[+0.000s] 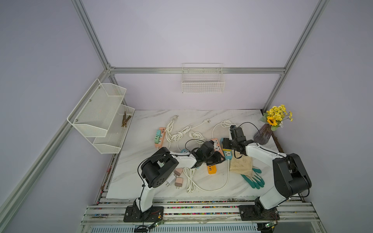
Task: Pull the plug off the socket
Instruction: Remove the plug from the socket.
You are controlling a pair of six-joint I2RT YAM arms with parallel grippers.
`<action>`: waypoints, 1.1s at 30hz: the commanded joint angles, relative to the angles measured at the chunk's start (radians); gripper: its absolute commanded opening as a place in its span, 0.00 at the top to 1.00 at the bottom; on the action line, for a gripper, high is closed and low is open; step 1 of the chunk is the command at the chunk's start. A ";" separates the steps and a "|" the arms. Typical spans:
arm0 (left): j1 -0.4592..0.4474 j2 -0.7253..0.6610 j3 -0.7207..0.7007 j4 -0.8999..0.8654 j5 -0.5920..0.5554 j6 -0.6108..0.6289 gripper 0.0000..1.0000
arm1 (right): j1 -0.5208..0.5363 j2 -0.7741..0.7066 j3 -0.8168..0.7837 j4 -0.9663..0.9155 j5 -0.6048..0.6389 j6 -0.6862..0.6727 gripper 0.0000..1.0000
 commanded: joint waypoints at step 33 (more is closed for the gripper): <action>0.060 0.263 0.212 -0.178 -0.143 -0.126 0.68 | 0.027 -0.010 -0.024 -0.069 0.013 0.023 0.70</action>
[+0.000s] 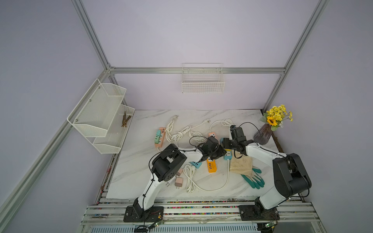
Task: Pull the plug off the socket
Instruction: Remove the plug from the socket.
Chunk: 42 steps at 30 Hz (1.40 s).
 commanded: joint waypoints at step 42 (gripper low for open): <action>0.014 -0.192 0.090 -0.212 0.070 0.464 0.57 | -0.023 -0.673 -0.299 0.164 0.031 0.149 0.75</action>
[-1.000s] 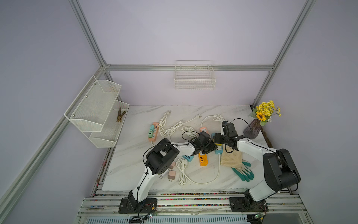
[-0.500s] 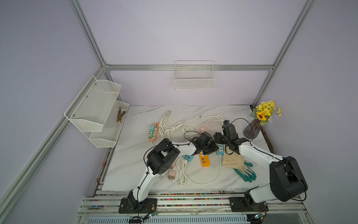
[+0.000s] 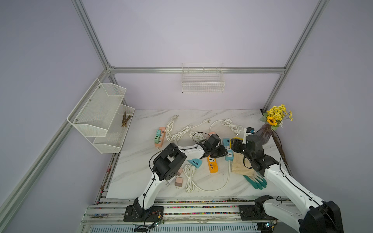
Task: Pull the plug off the socket
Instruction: Remove the plug from the socket, then place the plug at the center of the board.
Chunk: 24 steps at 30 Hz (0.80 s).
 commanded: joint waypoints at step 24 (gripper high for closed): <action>0.124 -1.354 -1.173 0.428 -0.647 0.513 0.00 | 0.098 0.379 -0.058 0.613 -0.847 0.134 0.75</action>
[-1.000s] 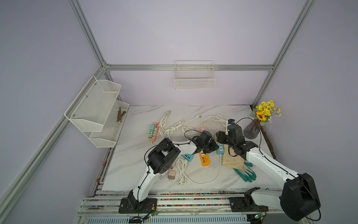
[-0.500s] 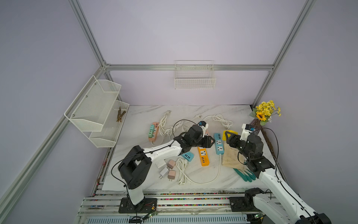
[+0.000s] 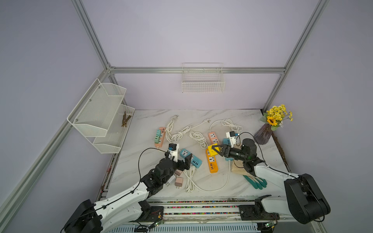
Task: Pull the plug off the socket
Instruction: Place the plug at the center of the board.
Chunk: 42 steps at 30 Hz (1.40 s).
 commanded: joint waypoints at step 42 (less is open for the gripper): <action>0.092 -0.081 -0.025 0.076 -0.096 0.030 0.00 | 0.230 0.093 0.289 -0.314 0.553 -0.416 0.20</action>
